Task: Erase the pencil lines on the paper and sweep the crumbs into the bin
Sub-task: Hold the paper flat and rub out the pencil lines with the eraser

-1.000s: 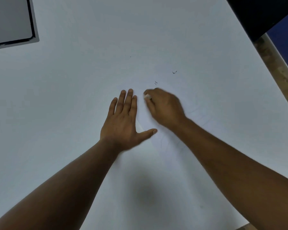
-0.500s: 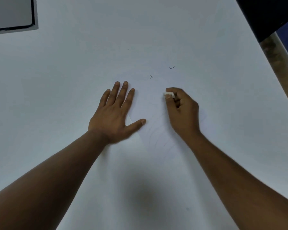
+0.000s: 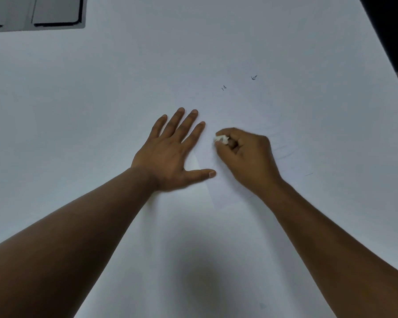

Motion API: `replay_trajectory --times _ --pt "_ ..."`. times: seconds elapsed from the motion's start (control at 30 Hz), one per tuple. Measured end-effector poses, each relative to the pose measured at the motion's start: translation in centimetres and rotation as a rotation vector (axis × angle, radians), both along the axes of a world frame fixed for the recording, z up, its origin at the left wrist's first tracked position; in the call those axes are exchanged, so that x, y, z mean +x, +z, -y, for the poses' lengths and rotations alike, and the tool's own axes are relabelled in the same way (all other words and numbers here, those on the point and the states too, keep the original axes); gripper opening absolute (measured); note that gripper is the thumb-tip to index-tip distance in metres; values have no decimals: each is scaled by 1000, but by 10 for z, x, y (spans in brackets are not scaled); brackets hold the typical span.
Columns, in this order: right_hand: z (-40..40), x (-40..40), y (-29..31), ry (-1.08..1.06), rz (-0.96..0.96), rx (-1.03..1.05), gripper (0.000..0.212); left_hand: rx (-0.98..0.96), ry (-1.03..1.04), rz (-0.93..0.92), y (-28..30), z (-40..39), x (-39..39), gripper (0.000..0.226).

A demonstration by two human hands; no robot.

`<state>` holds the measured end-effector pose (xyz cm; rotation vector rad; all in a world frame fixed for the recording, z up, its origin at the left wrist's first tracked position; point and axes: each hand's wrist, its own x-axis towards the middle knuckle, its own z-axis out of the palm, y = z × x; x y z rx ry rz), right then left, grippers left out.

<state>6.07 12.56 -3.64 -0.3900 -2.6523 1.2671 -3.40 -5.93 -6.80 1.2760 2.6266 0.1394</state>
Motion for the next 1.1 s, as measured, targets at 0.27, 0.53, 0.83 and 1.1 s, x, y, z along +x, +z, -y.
replay_trajectory --times 0.27,0.53,0.83,1.1 --pt "-23 -12 -4 12 15 404 23 15 0 -19 -3 0 0 110" --pt "9 1 -3 231 -6 405 23 37 8 -11 0 0 2 113" --pt "24 6 0 271 71 419 21 44 6 -10 -3 2 5 110" --pt "-3 -15 3 83 51 382 23 36 3 -23 -2 1 1 111"
